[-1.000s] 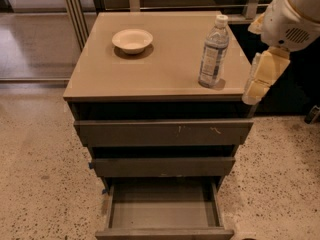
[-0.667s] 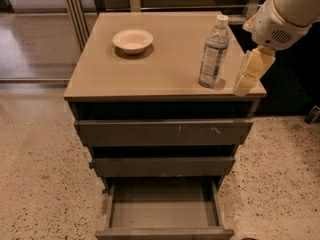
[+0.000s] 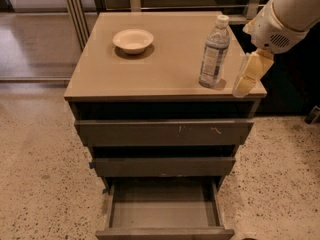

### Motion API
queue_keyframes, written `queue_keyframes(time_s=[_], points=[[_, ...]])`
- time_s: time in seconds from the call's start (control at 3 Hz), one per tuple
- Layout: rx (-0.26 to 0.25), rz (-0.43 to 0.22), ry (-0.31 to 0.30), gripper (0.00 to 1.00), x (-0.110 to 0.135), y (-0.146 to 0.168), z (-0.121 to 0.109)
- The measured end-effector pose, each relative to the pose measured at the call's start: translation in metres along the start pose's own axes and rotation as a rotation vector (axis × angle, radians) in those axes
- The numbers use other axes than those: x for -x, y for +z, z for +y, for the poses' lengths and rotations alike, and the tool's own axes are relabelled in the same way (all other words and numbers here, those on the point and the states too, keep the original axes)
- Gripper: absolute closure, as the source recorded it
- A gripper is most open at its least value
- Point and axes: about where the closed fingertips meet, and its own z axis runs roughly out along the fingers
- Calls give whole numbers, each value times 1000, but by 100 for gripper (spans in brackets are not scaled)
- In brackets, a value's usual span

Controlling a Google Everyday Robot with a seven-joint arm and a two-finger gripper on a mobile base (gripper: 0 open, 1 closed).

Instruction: Place blue plastic bottle into bottom drawer

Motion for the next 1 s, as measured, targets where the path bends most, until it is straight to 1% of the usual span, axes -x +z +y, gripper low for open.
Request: queue_keyframes(time_s=[0.33,0.67,1.0], points=[[-34,8,18,0,-12,19,-19],[-63,-5,49,0,-22,35,-48],[-87,-62,93,0,-22,44,-79]])
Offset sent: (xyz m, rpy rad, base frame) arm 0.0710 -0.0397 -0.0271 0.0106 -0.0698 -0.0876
